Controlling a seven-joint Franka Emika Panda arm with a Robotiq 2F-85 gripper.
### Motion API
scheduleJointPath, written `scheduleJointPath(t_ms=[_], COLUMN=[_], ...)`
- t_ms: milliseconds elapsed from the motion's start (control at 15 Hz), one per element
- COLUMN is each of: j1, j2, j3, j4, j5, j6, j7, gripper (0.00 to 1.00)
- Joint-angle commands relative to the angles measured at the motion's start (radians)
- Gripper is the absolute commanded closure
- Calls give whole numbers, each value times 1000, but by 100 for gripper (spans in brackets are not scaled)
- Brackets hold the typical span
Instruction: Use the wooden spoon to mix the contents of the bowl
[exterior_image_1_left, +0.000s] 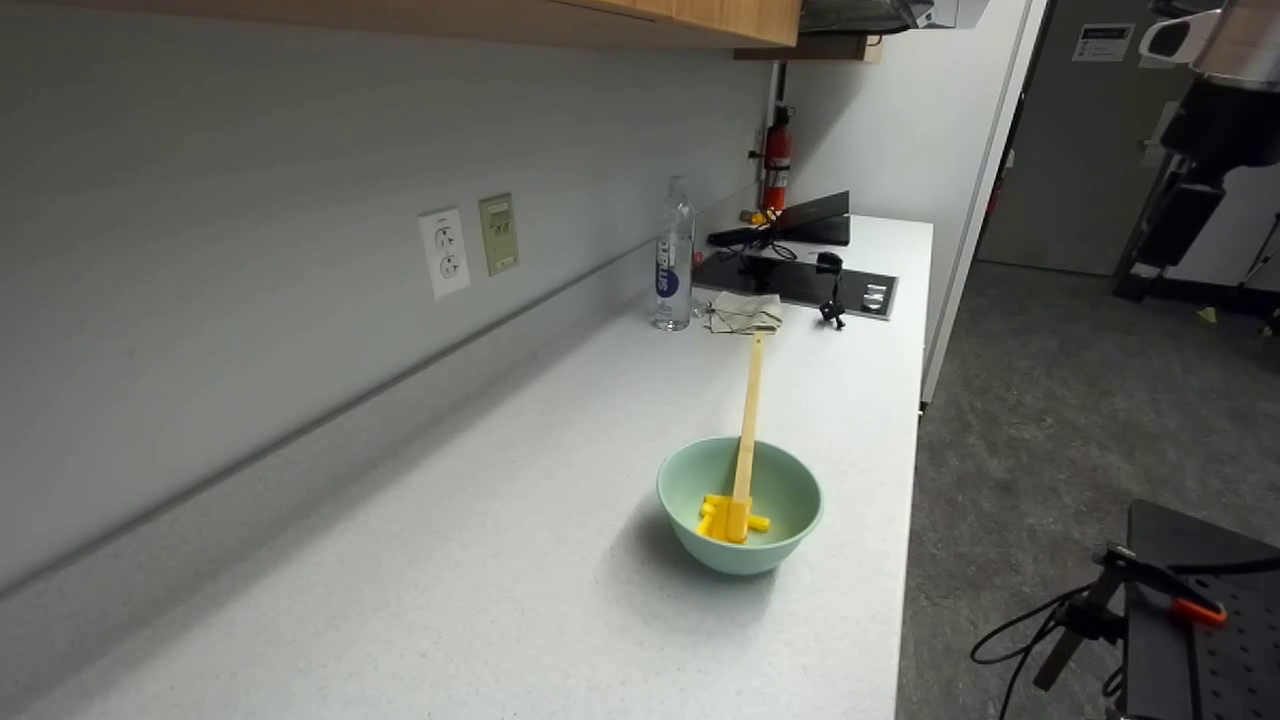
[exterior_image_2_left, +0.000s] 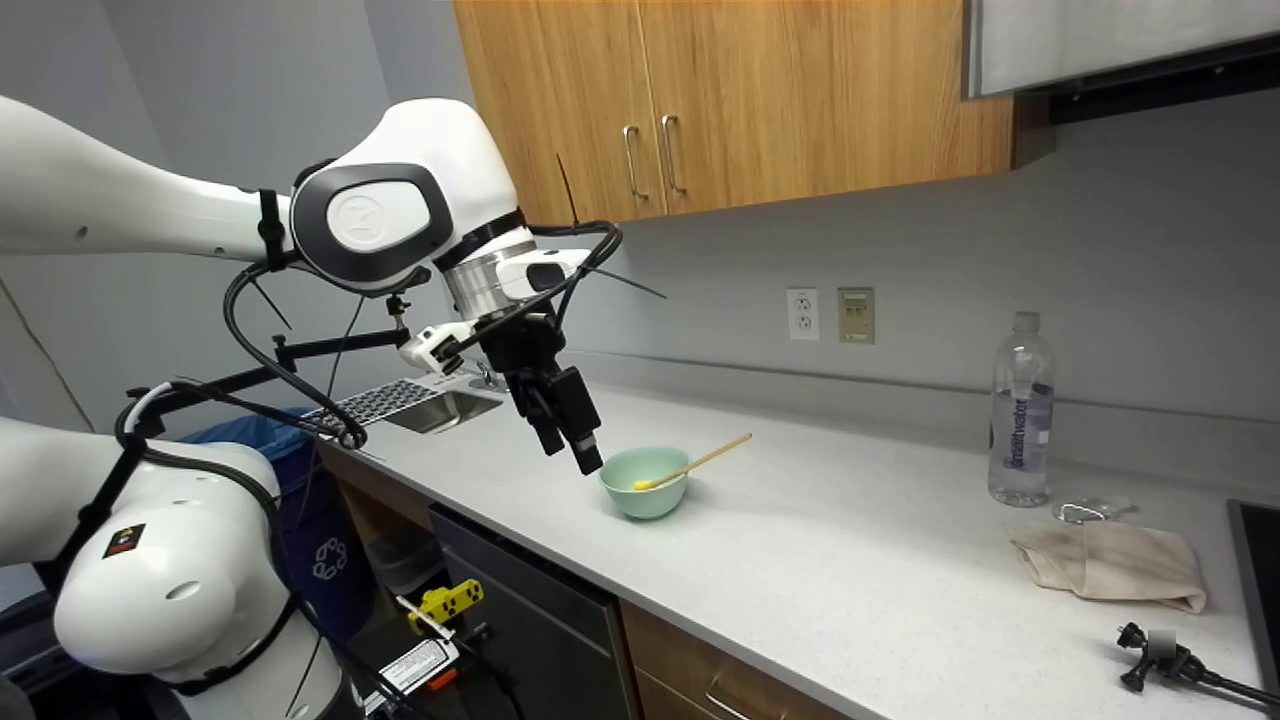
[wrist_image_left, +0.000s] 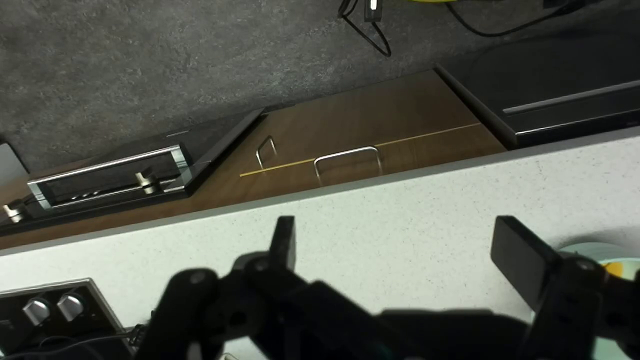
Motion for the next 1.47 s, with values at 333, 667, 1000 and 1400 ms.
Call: scheduleJointPath(t_ms=[333, 667, 1000, 1400], j1=[4, 7, 5, 12], j2=[0, 2, 1, 3], j3=[-3, -5, -3, -11], j4=[2, 4, 2, 3], j5=[-3, 8, 0, 7], j6=[-4, -11, -5, 14], j7=[3, 6, 5, -4], gripper=[0, 0, 0, 0])
